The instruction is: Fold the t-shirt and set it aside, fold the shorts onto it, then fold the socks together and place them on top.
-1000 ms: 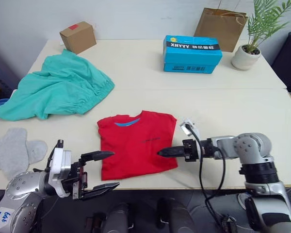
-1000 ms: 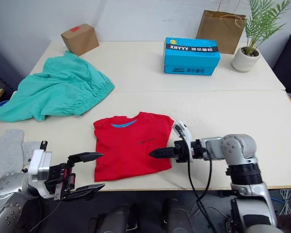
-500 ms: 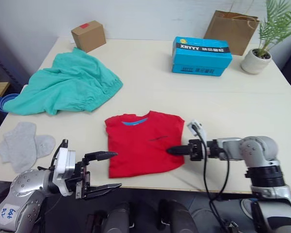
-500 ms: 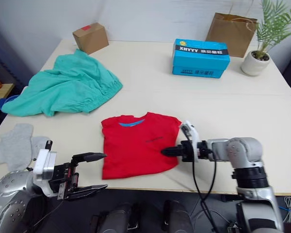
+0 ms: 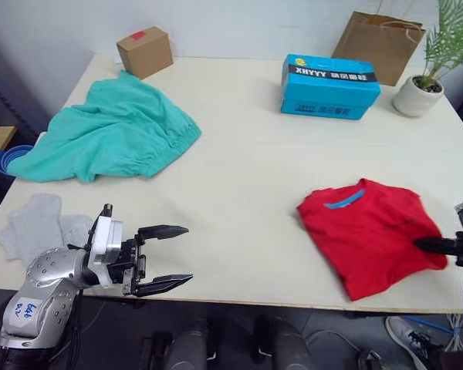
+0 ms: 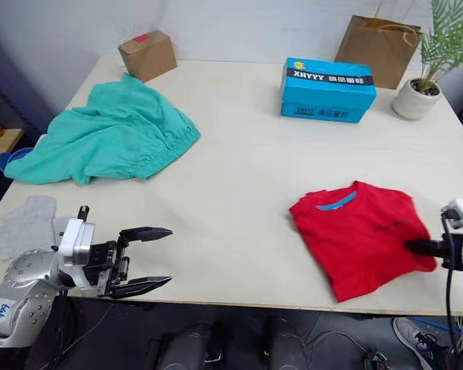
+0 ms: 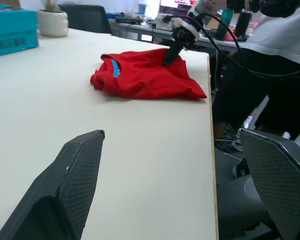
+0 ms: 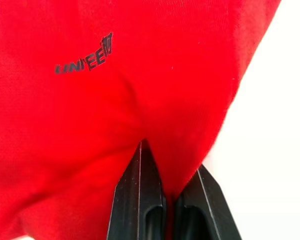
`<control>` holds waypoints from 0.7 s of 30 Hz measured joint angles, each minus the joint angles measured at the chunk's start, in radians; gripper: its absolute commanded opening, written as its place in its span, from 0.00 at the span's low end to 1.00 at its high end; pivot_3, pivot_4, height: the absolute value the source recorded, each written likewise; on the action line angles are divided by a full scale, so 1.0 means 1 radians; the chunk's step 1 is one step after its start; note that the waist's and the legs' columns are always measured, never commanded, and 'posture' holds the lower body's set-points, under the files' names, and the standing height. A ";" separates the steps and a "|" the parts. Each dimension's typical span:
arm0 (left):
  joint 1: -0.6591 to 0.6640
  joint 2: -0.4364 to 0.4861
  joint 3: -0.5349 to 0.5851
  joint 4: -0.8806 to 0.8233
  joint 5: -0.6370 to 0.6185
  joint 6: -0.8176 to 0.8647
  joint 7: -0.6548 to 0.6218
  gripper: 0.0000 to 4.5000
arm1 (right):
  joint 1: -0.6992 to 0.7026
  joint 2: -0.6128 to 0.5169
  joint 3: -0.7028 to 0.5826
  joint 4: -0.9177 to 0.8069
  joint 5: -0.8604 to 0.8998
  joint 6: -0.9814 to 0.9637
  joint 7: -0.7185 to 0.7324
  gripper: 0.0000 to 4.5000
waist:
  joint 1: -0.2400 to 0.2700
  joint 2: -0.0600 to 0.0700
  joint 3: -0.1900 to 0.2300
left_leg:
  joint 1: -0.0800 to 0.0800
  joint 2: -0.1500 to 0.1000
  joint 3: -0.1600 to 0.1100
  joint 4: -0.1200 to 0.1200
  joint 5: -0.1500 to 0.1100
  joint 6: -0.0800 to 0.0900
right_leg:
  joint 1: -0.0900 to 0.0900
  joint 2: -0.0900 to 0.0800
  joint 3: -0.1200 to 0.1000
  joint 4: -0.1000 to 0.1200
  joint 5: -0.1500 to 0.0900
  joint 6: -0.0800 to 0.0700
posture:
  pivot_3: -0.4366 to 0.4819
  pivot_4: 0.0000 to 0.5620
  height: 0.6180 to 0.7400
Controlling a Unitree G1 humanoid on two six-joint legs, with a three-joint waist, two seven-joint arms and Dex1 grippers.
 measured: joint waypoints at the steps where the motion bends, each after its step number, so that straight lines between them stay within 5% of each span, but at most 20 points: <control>1: 0.000 0.001 0.000 0.000 0.000 0.000 -0.004 1.00 | -0.027 0.000 0.012 0.047 -0.031 -0.030 0.007 0.01 | -0.006 0.001 0.000 | 0.000 0.001 0.000 0.000 0.000 -0.001 | 0.000 0.000 0.000 0.000 0.000 0.000 | 0.48 0.27 1.00; 9: 0.013 0.003 0.005 -0.001 0.001 -0.001 -0.009 1.00 | -0.160 0.001 0.011 0.338 -0.182 -0.245 -0.057 0.01 | -0.010 0.004 0.001 | 0.001 0.002 0.001 0.001 0.001 -0.010 | -0.002 0.000 0.001 0.006 0.000 -0.003 | 0.48 0.27 1.00; 21: 0.004 -0.001 0.004 -0.001 0.019 -0.013 -0.015 1.00 | -0.122 0.033 -0.091 0.375 -0.212 -0.280 -0.067 0.01 | -0.007 0.003 0.000 | 0.002 0.002 0.000 0.002 0.001 -0.010 | -0.001 0.000 0.001 0.007 0.000 -0.004 | 0.48 0.27 1.00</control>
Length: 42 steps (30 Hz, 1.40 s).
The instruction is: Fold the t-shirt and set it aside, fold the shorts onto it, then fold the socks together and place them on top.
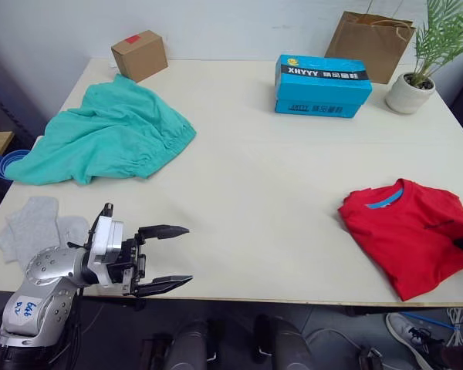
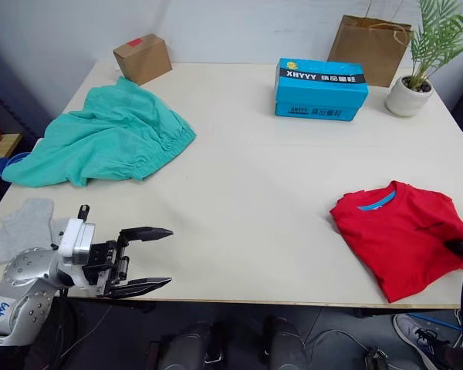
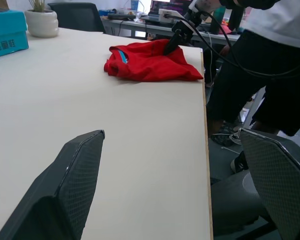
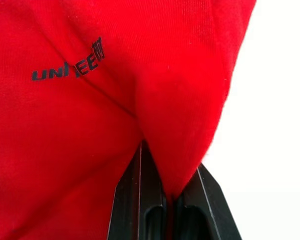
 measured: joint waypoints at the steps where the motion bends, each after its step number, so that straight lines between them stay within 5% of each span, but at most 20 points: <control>1: 0.000 -0.003 -0.001 0.000 0.003 -0.005 0.000 1.00 | 0.009 0.004 -0.015 -0.001 0.003 -0.007 -0.007 0.01 | 0.000 0.000 0.000 | 0.000 0.000 0.000 0.001 0.000 0.000 | 0.000 0.000 0.000 0.000 0.000 0.000 | 0.48 0.27 1.00; 9: -0.079 0.006 -0.022 0.101 0.036 0.002 -0.001 1.00 | 0.180 -0.027 -0.099 -0.088 0.013 -0.080 0.007 0.62 | 0.002 0.001 0.000 | 0.000 0.000 0.000 0.000 0.000 0.001 | 0.000 0.000 0.000 0.002 0.000 0.000 | 0.48 0.27 1.00; 14: -0.117 0.039 -0.010 0.171 0.052 -0.003 -0.016 1.00 | 0.358 -0.039 -0.248 -0.305 0.044 -0.352 0.074 0.99 | -0.009 0.003 0.000 | 0.002 0.000 0.003 0.000 0.001 0.001 | -0.001 0.001 0.002 0.004 0.000 0.000 | 0.48 0.27 1.00; 21: -0.063 0.035 0.078 0.215 0.061 -0.021 0.053 1.00 | 0.224 0.043 -0.208 -0.674 0.045 -0.608 0.044 0.99 | -0.033 0.003 0.000 | 0.005 0.003 0.003 -0.003 0.003 -0.004 | -0.002 0.002 0.002 0.008 -0.001 -0.003 | 0.48 0.27 1.00; 26: 0.029 0.024 0.208 0.267 0.127 -0.095 0.172 1.00 | 0.146 0.220 -0.121 -0.872 0.118 -0.637 0.051 0.99 | -0.016 0.001 0.000 | 0.003 0.004 0.001 -0.003 0.006 -0.001 | -0.003 0.003 0.000 0.010 -0.003 -0.007 | 0.48 0.27 1.00; 33: 0.370 -0.118 0.471 0.130 0.133 -0.132 0.350 1.00 | 0.251 0.490 0.027 -1.026 0.164 -0.703 0.061 0.99 | -0.011 -0.003 0.001 | 0.002 0.003 0.001 0.000 -0.001 0.000 | -0.002 0.000 0.001 0.006 -0.002 -0.005 | 0.48 0.27 1.00; 38: 0.579 -0.280 0.688 0.044 0.036 -0.070 0.511 1.00 | 0.313 0.546 0.082 -1.066 0.213 -0.725 0.143 0.99 | -0.008 -0.005 0.000 | 0.004 0.003 0.000 0.002 -0.006 0.007 | 0.000 0.000 0.001 0.006 -0.002 -0.005 | 0.48 0.27 1.00; 42: 0.655 -0.337 0.750 0.026 -0.004 -0.009 0.596 1.00 | 0.314 0.580 0.111 -1.074 0.221 -0.736 0.157 0.99 | 0.001 -0.006 0.000 | 0.004 0.003 -0.001 0.002 -0.006 0.007 | -0.001 0.000 0.000 0.005 -0.004 -0.008 | 0.48 0.27 1.00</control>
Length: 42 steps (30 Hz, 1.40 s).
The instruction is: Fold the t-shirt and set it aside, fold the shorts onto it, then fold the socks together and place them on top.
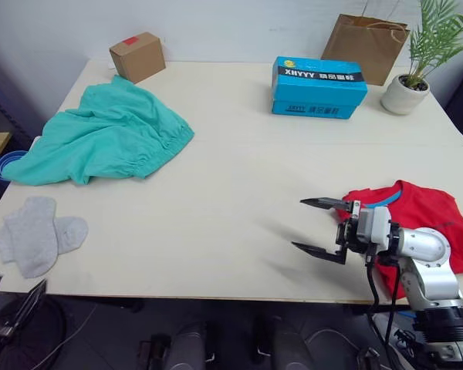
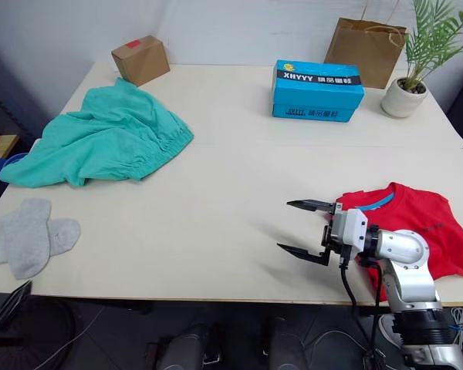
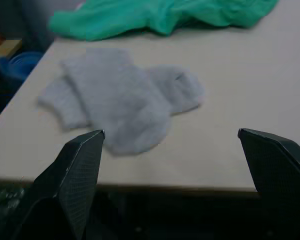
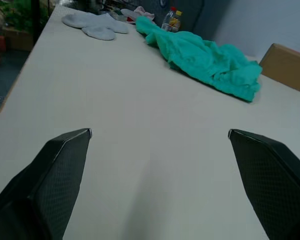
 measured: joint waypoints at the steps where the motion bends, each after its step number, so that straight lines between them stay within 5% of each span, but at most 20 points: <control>1: 0.015 -0.002 0.001 0.000 -0.001 0.007 0.014 1.00 | -0.002 0.012 0.000 -0.001 0.000 -0.002 -0.006 0.99 | 0.002 0.000 0.000 | 0.000 0.000 0.000 0.000 0.000 0.000 | 0.000 0.000 -0.001 0.000 -0.001 -0.002 | 0.48 0.27 1.00; 5: 0.018 0.009 -0.003 -0.039 -0.015 0.059 0.061 1.00 | -0.005 0.028 -0.004 0.001 -0.003 -0.016 -0.036 0.99 | 0.002 -0.002 -0.001 | -0.001 0.000 -0.001 -0.001 0.000 -0.001 | 0.000 0.000 -0.001 -0.001 -0.002 -0.003 | 0.48 0.27 1.00; 9: -0.118 0.145 -0.038 -0.136 -0.103 0.201 0.163 1.00 | 0.002 0.029 -0.012 0.004 -0.024 -0.020 -0.088 0.99 | 0.011 -0.002 -0.001 | -0.001 0.000 -0.002 -0.001 0.001 -0.003 | 0.000 0.000 -0.001 0.002 -0.001 -0.001 | 0.48 0.27 1.00; 16: -0.520 0.367 -0.365 -0.101 0.066 0.327 0.318 1.00 | 0.068 0.060 -0.063 -0.044 -0.096 -0.024 -0.284 0.99 | 0.002 -0.002 -0.002 | 0.000 -0.001 0.000 -0.002 0.007 -0.012 | -0.001 0.002 -0.001 0.007 0.000 0.000 | 0.48 0.27 1.00; 25: -1.111 0.500 -0.834 0.524 0.442 0.110 0.097 1.00 | 0.176 0.096 -0.069 -0.177 -0.178 0.004 -0.459 0.99 | 0.001 -0.003 -0.002 | 0.001 0.001 0.004 -0.003 0.010 -0.018 | -0.006 0.005 0.000 0.014 -0.003 -0.004 | 0.48 0.27 1.00; 34: -1.515 0.515 -1.081 1.170 0.773 -0.293 -0.037 1.00 | 0.220 0.114 -0.069 -0.254 -0.219 0.046 -0.567 0.99 | -0.001 -0.005 -0.003 | 0.000 0.004 0.009 -0.003 0.013 -0.014 | -0.010 0.013 0.004 0.016 -0.003 -0.005 | 0.48 0.27 1.00; 37: -1.589 0.499 -1.095 1.312 0.814 -0.363 -0.051 0.87 | 0.222 0.138 -0.061 -0.267 -0.222 0.049 -0.597 1.00 | -0.001 -0.006 -0.003 | -0.001 0.004 0.012 -0.002 0.013 -0.013 | -0.013 0.013 0.008 0.020 -0.003 -0.005 | 0.48 0.27 1.00; 42: -1.670 0.386 -1.033 1.467 0.770 -0.380 -0.150 0.51 | 0.225 0.172 -0.004 -0.261 -0.231 0.046 -0.606 1.00 | 0.003 -0.008 -0.004 | -0.001 0.003 0.013 0.001 0.014 -0.011 | -0.013 0.014 0.010 0.021 -0.003 -0.004 | 0.48 0.27 1.00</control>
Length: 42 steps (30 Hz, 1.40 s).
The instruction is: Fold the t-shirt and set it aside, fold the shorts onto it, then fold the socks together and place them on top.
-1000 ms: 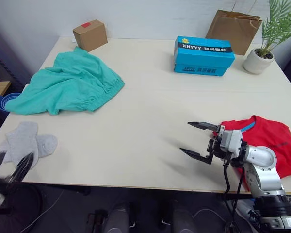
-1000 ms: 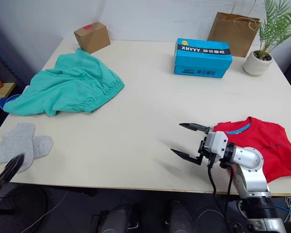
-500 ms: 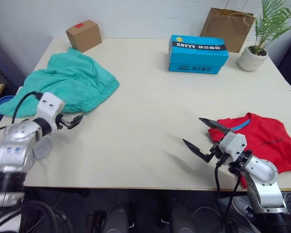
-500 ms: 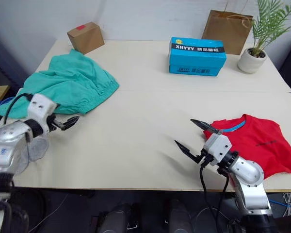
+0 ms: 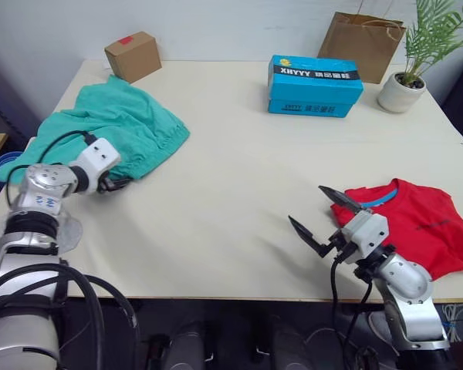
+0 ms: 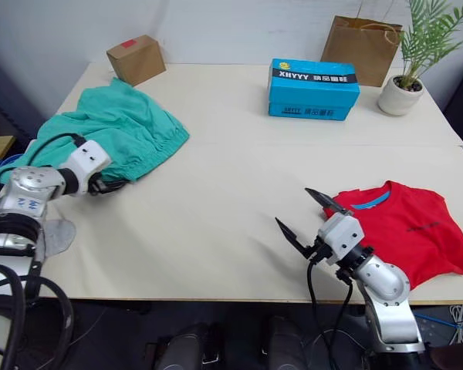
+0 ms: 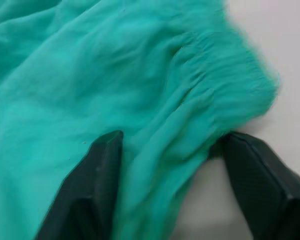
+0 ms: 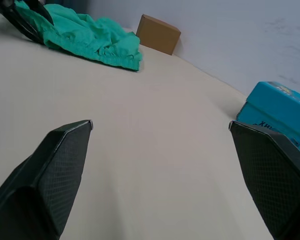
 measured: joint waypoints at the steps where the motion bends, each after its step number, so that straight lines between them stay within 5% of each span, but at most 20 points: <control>1: -0.005 -0.017 0.007 0.005 -0.008 0.000 -0.016 0.45 | -0.002 0.000 0.008 0.002 -0.001 0.000 0.005 1.00 | 0.000 0.000 0.000 | 0.000 0.000 0.000 0.001 0.000 0.000 | 0.000 0.000 0.000 0.000 0.000 0.000 | 0.48 0.27 1.00; 7: -0.033 -0.171 0.006 -0.067 -0.034 -0.184 -0.193 0.01 | -0.092 -0.061 0.005 0.055 0.001 0.018 0.047 1.00 | -0.002 -0.002 0.001 | -0.003 0.000 0.000 0.007 -0.001 0.003 | 0.000 -0.001 0.003 0.001 0.001 0.002 | 0.48 0.27 1.00; 11: -0.039 -0.277 -0.014 -0.210 -0.093 -0.207 -0.350 0.01 | -0.123 -0.111 -0.020 0.084 0.023 0.063 0.071 1.00 | -0.003 -0.003 0.001 | -0.003 0.000 0.001 0.008 -0.001 0.003 | 0.000 0.000 0.003 0.001 0.001 0.002 | 0.48 0.27 1.00; 14: 0.007 -0.366 -0.057 -0.386 -0.161 -0.060 -0.479 0.01 | -0.099 -0.141 -0.061 0.076 0.043 0.083 0.076 1.00 | -0.003 -0.003 0.001 | -0.002 0.000 0.001 0.008 -0.001 0.003 | 0.000 0.001 0.003 0.002 0.001 0.002 | 0.48 0.27 1.00; 22: 0.202 -0.519 -0.162 -0.713 -0.221 0.239 -0.505 0.01 | 0.068 -0.229 -0.120 -0.014 0.072 0.154 0.121 1.00 | -0.005 -0.003 0.001 | -0.001 0.001 0.002 0.011 -0.001 0.003 | 0.000 -0.001 0.009 0.004 0.001 0.003 | 0.48 0.27 1.00; 28: 0.282 -0.545 -0.156 -0.885 -0.329 0.410 -0.489 0.35 | 0.095 -0.262 -0.153 -0.090 0.116 0.255 0.128 1.00 | -0.002 -0.003 0.001 | 0.000 0.002 0.001 0.011 -0.001 0.003 | 0.000 -0.002 0.010 0.005 0.001 0.002 | 0.48 0.27 1.00; 35: 0.302 -0.457 -0.153 -1.048 -0.397 0.662 -0.465 0.85 | 0.116 -0.365 -0.160 -0.190 0.218 0.468 0.184 1.00 | -0.001 -0.002 0.001 | 0.000 0.002 0.001 0.011 -0.002 0.004 | 0.000 -0.002 0.009 0.005 0.001 0.002 | 0.48 0.27 1.00; 40: 0.361 -0.365 -0.086 -1.158 -0.487 0.715 -0.478 0.85 | 0.085 -0.388 -0.155 -0.216 0.236 0.477 0.244 1.00 | -0.004 -0.002 0.001 | 0.000 0.003 0.001 0.011 -0.002 0.003 | 0.000 -0.002 0.010 0.005 0.001 0.002 | 0.48 0.27 1.00; 42: 0.402 -0.286 -0.019 -1.194 -0.486 0.699 -0.439 0.98 | 0.063 -0.391 -0.127 -0.223 0.235 0.472 0.276 1.00 | -0.008 -0.002 0.001 | 0.001 0.004 0.001 0.010 -0.002 0.003 | 0.000 -0.001 0.010 0.005 0.001 0.001 | 0.48 0.27 1.00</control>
